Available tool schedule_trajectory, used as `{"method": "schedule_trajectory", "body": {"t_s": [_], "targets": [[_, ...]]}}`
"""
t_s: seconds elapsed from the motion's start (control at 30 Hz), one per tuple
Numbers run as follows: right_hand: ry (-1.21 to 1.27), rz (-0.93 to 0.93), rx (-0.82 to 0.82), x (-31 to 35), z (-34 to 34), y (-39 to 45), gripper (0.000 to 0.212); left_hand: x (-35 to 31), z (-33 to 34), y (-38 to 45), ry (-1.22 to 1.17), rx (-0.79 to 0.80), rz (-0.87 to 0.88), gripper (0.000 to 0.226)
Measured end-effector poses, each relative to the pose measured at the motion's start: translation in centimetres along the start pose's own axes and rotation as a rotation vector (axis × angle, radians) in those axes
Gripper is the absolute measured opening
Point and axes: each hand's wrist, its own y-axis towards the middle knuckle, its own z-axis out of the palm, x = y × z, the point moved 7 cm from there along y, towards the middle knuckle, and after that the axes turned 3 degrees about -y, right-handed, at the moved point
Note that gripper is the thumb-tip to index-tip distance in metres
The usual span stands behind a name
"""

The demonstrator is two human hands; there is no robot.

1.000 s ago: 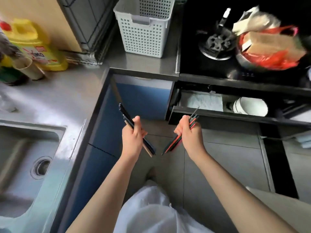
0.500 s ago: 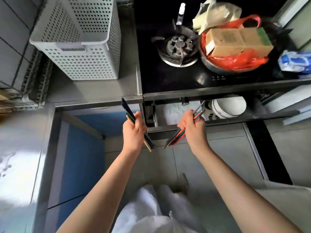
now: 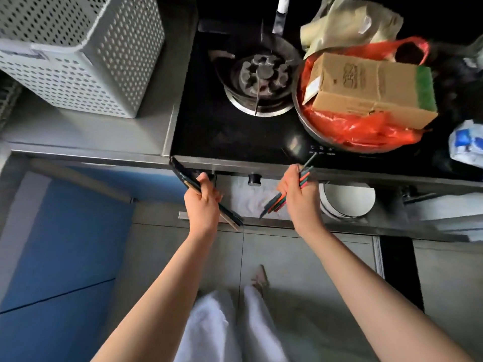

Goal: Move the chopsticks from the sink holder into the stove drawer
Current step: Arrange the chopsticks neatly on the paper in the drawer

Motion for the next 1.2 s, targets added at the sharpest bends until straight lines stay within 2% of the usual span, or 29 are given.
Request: {"method": "schedule_trajectory", "body": {"t_s": [0.17,0.3,0.47,0.63,0.77,0.9,1.03,1.2], "targets": [[-0.146,0.002,0.074,-2.6,-0.4,3.4,0.044,5.0,1.2,1.3,-0.057,-0.211,-0.143,0.043],[-0.296,0.000,0.176,-5.1,0.8,5.5,0.043,9.8,1.9,3.2,-0.107,-0.313,-0.312,0.045],[-0.440,-0.028,0.322,-8.4,1.8,6.6,0.045,14.8,3.6,4.9,-0.229,-0.360,-0.474,0.037],[-0.556,-0.198,0.418,-9.7,2.8,6.8,0.047,17.9,5.1,6.3,-0.240,-0.352,-0.529,0.034],[-0.590,-0.104,0.511,-12.6,3.4,7.1,0.045,19.8,5.2,6.7,-0.247,-0.441,-0.598,0.037],[-0.646,-0.049,0.579,-14.8,4.1,7.7,0.044,21.7,6.5,7.2,-0.278,-0.451,-0.669,0.041],[-0.732,-0.095,0.694,-15.8,4.7,7.6,0.041,24.0,7.7,6.5,-0.300,-0.451,-0.761,0.043],[-0.823,-0.182,0.820,-17.0,4.8,7.4,0.035,25.3,7.2,6.9,-0.270,-0.519,-0.797,0.044]]}}
